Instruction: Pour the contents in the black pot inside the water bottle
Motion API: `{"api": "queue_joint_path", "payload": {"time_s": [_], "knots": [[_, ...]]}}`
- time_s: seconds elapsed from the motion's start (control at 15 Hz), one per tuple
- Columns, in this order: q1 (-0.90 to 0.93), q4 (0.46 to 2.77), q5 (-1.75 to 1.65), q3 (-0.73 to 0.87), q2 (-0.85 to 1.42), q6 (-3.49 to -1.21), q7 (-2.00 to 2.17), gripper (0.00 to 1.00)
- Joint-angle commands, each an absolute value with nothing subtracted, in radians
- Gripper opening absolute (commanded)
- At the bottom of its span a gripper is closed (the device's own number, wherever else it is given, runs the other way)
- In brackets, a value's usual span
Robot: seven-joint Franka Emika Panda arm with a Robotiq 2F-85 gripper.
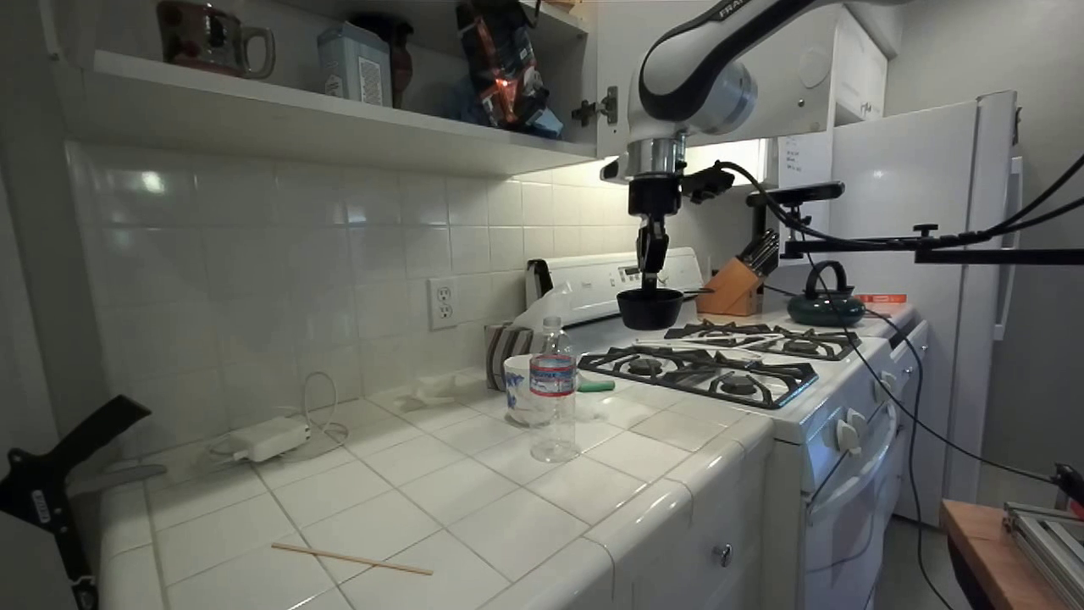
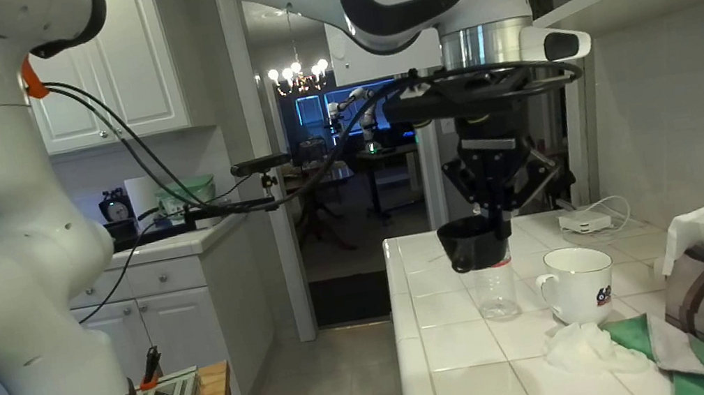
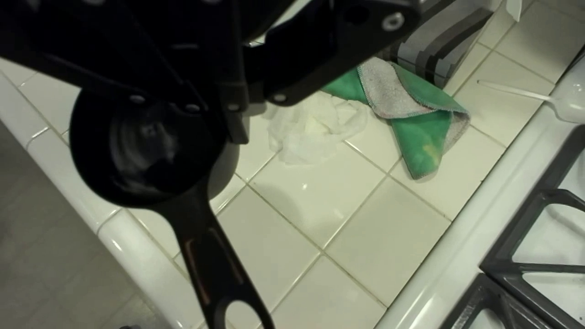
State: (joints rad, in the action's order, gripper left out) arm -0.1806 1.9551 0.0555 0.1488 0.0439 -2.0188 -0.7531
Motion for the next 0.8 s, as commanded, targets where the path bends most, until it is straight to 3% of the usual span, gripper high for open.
{"api": "queue_joint_path", "payload": {"time_s": [0.0, 0.73], "knots": [[-0.179, 1.954, 0.055, 0.151, 0.045, -2.017, -0.753, 0.02], [-0.172, 1.904, 0.071, 0.133, 0.103, -2.027, -0.752, 0.01]]}}
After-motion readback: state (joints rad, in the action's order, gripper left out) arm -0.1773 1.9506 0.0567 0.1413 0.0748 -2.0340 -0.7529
